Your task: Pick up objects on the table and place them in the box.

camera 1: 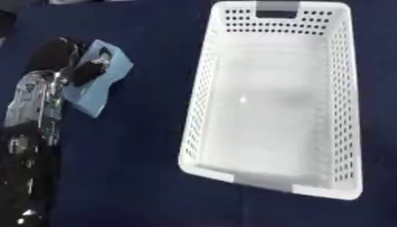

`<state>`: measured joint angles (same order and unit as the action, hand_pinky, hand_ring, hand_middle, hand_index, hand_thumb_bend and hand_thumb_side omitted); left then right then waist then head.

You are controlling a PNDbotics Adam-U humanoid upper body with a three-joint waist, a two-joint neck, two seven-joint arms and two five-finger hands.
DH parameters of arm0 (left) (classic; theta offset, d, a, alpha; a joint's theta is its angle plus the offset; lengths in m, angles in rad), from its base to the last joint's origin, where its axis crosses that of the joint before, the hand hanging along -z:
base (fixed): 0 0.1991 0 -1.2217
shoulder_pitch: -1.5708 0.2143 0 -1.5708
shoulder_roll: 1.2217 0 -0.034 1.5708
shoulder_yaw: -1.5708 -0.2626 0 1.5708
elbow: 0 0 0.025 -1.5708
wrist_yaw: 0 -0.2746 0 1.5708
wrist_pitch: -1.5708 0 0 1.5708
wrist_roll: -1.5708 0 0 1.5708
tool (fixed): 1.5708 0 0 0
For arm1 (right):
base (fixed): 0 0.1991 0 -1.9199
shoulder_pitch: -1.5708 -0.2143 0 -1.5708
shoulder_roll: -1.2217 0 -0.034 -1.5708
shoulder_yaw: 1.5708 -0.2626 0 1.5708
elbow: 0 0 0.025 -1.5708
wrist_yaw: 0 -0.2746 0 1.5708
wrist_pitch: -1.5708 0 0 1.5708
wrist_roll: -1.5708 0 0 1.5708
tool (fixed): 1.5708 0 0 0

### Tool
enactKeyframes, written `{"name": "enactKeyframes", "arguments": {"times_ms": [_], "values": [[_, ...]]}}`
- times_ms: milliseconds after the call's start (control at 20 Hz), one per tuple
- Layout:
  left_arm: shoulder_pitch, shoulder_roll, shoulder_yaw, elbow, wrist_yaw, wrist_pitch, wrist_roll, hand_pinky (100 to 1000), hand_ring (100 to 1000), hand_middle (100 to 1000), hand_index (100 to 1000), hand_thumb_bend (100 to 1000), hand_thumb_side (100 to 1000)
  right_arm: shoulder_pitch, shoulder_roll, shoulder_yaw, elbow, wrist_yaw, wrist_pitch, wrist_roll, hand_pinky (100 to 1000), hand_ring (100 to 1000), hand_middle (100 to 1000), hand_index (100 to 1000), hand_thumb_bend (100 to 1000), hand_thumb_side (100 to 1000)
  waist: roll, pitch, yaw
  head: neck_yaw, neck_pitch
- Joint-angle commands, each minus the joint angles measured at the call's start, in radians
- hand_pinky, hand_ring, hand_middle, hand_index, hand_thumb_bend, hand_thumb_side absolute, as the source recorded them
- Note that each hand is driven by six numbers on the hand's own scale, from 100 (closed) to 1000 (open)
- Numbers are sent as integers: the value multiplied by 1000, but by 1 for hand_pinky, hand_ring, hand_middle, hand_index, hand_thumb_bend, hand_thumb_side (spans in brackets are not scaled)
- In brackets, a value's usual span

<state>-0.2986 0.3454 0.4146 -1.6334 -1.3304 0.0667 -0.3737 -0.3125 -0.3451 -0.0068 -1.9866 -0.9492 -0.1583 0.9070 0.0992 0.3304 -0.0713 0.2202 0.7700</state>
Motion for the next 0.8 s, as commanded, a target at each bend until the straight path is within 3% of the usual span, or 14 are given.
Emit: {"name": "enactKeyframes", "arguments": {"times_ms": [50,150,300,350,500,550,600,650,700,750,800], "values": [[16,13,12,14,2,17,18,190,481,598,799,100,1000,-3,-15,-6,-13,-3,0,0,829,743,834,997,100,796,-9,-11,2,-6,0],[7,45,21,-12,-5,37,57,205,523,635,819,100,1000,-1,-15,-5,-13,-2,1,0,830,743,834,999,100,797,-9,-12,4,-7,0],[-6,101,36,-89,2,86,190,220,567,668,829,123,1000,1,-15,-5,-13,0,1,0,830,743,834,999,100,798,-9,-15,7,-11,0],[-10,118,39,-121,13,111,247,212,562,650,814,320,868,2,-15,-5,-13,0,1,0,831,743,835,1000,100,797,-9,-16,8,-12,0],[-23,167,31,-243,85,189,444,251,581,643,799,372,800,7,-15,-5,-13,2,3,0,832,744,835,1000,100,795,-9,-20,11,-13,0],[-24,179,20,-281,123,204,505,306,591,639,782,380,738,8,-16,-4,-13,2,4,0,832,743,835,1000,100,793,-8,-22,12,-13,0],[-23,183,2,-319,169,202,566,300,560,612,761,470,532,8,-16,-3,-13,2,6,0,831,743,835,1000,100,789,-8,-24,12,-12,0],[-19,183,-14,-340,217,189,615,271,501,557,719,561,245,9,-15,-3,-13,2,6,0,831,743,834,1000,100,787,-8,-25,12,-12,0],[-14,176,-43,-353,297,145,665,186,440,513,694,620,100,8,-14,-2,-13,0,7,0,830,743,834,999,100,786,-9,-26,10,-13,0],[-5,171,-61,-360,383,101,707,144,435,527,737,757,100,8,-14,-2,-13,-1,8,0,830,743,834,997,100,787,-10,-27,9,-15,0],[5,169,-79,-355,470,57,722,326,598,685,885,858,100,7,-13,-2,-13,-3,9,0,829,742,834,996,100,788,-11,-28,8,-16,0]]}}
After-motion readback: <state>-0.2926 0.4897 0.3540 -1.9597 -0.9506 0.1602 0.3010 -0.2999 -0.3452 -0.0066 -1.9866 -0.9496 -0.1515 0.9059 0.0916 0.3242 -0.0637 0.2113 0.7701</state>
